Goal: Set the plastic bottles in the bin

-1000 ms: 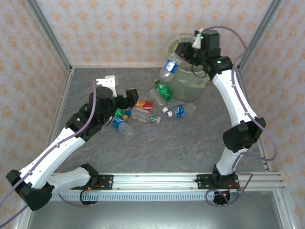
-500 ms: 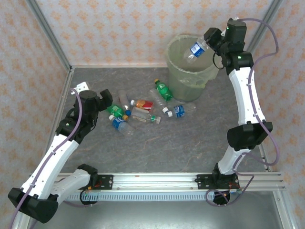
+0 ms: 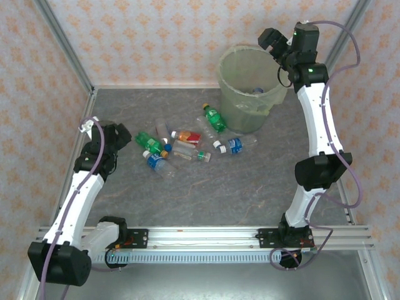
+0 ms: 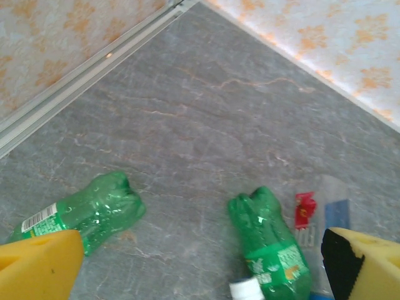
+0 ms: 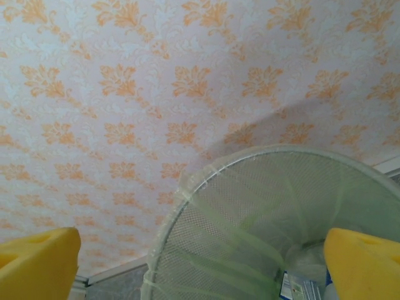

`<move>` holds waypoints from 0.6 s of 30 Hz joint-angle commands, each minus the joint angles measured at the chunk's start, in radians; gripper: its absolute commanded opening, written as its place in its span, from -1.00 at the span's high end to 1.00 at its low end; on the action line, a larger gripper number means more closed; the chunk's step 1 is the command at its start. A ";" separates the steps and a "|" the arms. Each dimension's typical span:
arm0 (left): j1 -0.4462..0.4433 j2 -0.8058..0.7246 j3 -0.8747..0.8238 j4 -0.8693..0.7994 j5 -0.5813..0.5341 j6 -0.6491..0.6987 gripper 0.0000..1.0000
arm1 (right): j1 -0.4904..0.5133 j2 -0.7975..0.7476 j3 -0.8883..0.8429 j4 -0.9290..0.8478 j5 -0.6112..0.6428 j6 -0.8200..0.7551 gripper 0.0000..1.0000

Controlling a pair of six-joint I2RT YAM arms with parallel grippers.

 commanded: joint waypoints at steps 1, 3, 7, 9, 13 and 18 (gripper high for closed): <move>0.077 0.033 -0.032 0.068 0.040 -0.009 -0.98 | 0.027 -0.056 0.022 0.003 -0.068 -0.014 -0.99; 0.146 0.055 -0.054 0.104 0.072 -0.010 -0.98 | 0.055 -0.075 0.010 0.000 -0.087 -0.028 -0.99; 0.281 0.104 -0.098 0.183 0.147 -0.018 -0.98 | 0.121 -0.116 -0.027 -0.004 -0.102 -0.062 -0.99; 0.333 0.141 -0.117 0.222 0.173 -0.015 -0.98 | 0.153 -0.137 -0.056 0.009 -0.119 -0.065 -0.99; 0.385 0.229 -0.112 0.263 0.184 0.012 -0.98 | 0.212 -0.146 -0.062 0.014 -0.121 -0.084 -0.99; 0.434 0.330 -0.096 0.277 0.161 0.044 -0.99 | 0.262 -0.148 -0.036 -0.003 -0.112 -0.113 -0.99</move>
